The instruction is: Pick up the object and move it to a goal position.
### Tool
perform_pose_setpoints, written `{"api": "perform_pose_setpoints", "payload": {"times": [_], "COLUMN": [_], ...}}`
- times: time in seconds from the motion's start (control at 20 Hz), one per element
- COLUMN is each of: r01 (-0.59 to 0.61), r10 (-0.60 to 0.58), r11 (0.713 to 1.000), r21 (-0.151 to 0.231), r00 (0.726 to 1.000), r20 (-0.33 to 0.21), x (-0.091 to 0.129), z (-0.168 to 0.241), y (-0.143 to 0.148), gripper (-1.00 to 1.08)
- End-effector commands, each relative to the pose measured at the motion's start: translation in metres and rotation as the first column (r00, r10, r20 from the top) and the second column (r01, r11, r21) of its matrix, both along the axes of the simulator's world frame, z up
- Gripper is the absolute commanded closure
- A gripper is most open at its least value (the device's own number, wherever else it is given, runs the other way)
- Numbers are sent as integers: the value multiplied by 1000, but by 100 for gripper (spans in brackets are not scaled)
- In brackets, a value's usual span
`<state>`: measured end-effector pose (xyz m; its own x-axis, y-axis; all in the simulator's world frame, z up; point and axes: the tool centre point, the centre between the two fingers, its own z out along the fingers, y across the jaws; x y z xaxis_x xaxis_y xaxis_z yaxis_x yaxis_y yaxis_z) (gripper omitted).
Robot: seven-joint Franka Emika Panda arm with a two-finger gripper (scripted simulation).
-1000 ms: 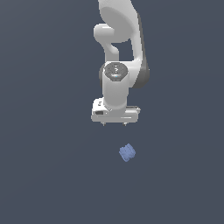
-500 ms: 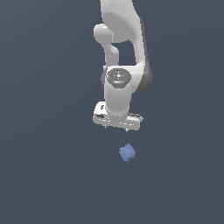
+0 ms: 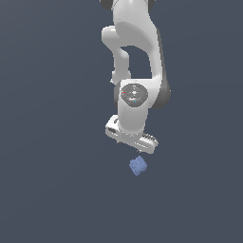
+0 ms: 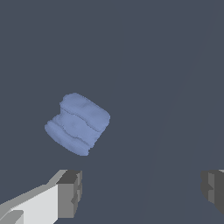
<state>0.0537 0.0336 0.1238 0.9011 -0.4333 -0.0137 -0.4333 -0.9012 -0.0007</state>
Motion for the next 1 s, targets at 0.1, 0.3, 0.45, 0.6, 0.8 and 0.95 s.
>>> {"api": "perform_pose_setpoints", "payload": {"times": [0.1, 0.3, 0.45, 0.6, 0.8, 0.95], "r01": [115, 213, 285, 355, 433, 478], "r10": [-115, -213, -285, -355, -433, -478], "r11": [993, 977, 958, 935, 901, 878], "r21": [-1, -3, -4, -5, -6, -6], "r00": [993, 977, 958, 935, 901, 878], "r20": [1, 3, 4, 6, 8, 9], "x": [12, 21, 28, 35, 42, 47], "z": [-6, -11, -15, -19, -24, -27], "y": [7, 14, 19, 25, 32, 36], "gripper": [-92, -92, -92, -92, -92, -92]}}
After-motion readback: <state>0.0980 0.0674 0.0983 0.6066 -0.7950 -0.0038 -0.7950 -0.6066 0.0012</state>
